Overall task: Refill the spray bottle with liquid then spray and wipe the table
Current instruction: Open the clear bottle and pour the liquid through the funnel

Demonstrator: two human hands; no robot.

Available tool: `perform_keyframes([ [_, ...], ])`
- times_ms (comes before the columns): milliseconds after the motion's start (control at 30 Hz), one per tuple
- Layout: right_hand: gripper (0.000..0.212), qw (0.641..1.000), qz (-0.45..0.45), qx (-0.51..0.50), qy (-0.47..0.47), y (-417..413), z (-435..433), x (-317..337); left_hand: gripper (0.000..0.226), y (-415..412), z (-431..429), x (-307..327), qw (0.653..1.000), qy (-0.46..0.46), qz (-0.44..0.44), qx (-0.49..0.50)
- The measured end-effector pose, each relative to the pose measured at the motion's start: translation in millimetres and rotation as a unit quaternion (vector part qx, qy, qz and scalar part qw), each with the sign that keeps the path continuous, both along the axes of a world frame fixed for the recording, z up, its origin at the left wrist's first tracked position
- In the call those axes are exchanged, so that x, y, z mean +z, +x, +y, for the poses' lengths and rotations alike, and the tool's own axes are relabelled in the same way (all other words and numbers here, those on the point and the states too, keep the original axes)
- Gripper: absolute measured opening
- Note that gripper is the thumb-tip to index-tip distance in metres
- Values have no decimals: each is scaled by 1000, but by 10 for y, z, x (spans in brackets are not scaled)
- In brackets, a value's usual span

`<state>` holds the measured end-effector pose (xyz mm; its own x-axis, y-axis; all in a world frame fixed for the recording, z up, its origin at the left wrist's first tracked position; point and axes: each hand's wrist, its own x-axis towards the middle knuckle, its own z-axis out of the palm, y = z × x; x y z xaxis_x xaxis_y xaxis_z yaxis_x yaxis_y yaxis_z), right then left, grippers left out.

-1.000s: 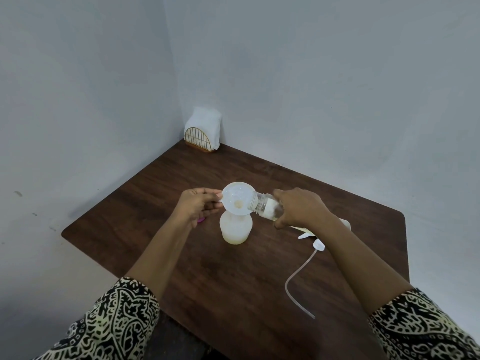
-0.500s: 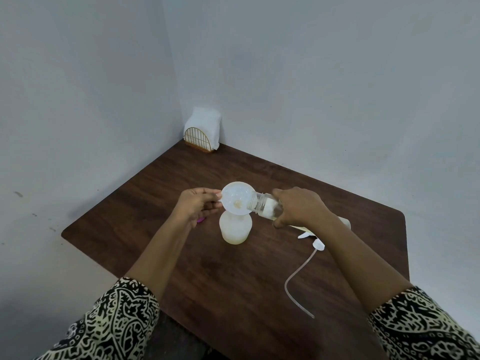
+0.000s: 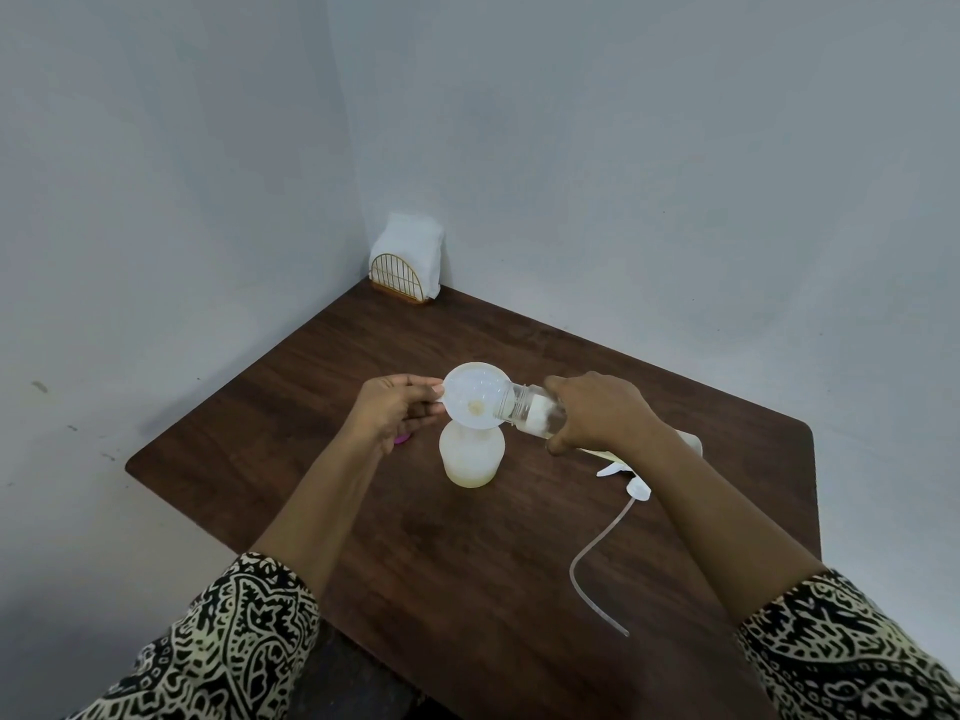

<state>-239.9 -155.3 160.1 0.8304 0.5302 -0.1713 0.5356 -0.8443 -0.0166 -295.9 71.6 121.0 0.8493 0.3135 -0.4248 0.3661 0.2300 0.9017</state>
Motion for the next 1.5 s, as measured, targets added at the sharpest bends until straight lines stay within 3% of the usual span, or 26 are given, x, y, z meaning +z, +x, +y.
perform_keyframes([
  [1500,47,1000,3,4,-11,10,1,17,7,-9,-18,19,1000,4,7,4],
])
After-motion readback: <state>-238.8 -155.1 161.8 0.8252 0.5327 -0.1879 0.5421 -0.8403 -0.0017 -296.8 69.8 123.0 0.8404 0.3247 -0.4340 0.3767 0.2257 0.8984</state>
